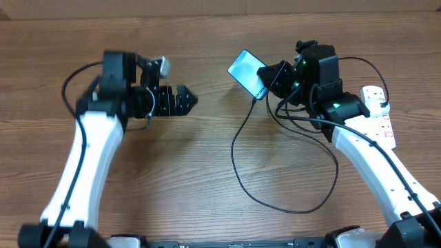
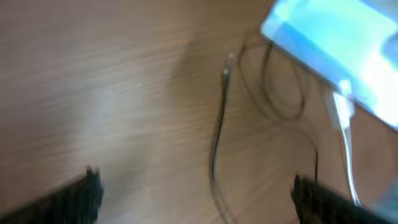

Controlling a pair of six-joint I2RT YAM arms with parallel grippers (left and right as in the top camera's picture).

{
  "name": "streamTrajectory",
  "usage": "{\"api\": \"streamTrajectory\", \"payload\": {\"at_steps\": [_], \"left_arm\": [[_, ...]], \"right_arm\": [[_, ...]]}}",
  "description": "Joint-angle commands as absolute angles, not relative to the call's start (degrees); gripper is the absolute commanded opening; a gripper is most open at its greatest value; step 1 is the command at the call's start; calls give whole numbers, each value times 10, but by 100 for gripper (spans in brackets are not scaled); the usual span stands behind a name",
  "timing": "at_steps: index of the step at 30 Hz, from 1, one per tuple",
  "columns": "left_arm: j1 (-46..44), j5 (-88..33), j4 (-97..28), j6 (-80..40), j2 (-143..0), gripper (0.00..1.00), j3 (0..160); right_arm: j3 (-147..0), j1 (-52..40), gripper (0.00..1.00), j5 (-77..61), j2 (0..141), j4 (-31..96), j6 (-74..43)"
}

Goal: Plug charger to phone and switch on socket

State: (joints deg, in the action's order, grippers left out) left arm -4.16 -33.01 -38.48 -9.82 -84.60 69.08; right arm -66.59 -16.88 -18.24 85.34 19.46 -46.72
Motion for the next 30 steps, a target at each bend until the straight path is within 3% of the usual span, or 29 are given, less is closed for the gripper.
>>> {"api": "streamTrajectory", "payload": {"at_steps": [1, 6, 10, 25, 30], "left_arm": [[-44, -450, -220, -227, -815, 100, 587], [-43, -510, 173, -473, -854, 100, 467], [-50, -512, 385, -586, -912, 100, 422], [-94, -419, 697, -772, -1070, 100, 416], [-94, -379, 691, -772, -1075, 100, 416]], "right_arm": [[-686, -175, 4, -194, 849, 186, -497], [-686, -174, 4, -229, 880, 135, -564], [-686, -174, 4, -244, 900, 60, -597], [-686, -190, 4, -307, 1009, -83, -649], [-686, -211, 4, -326, 1021, -135, -649]]}}
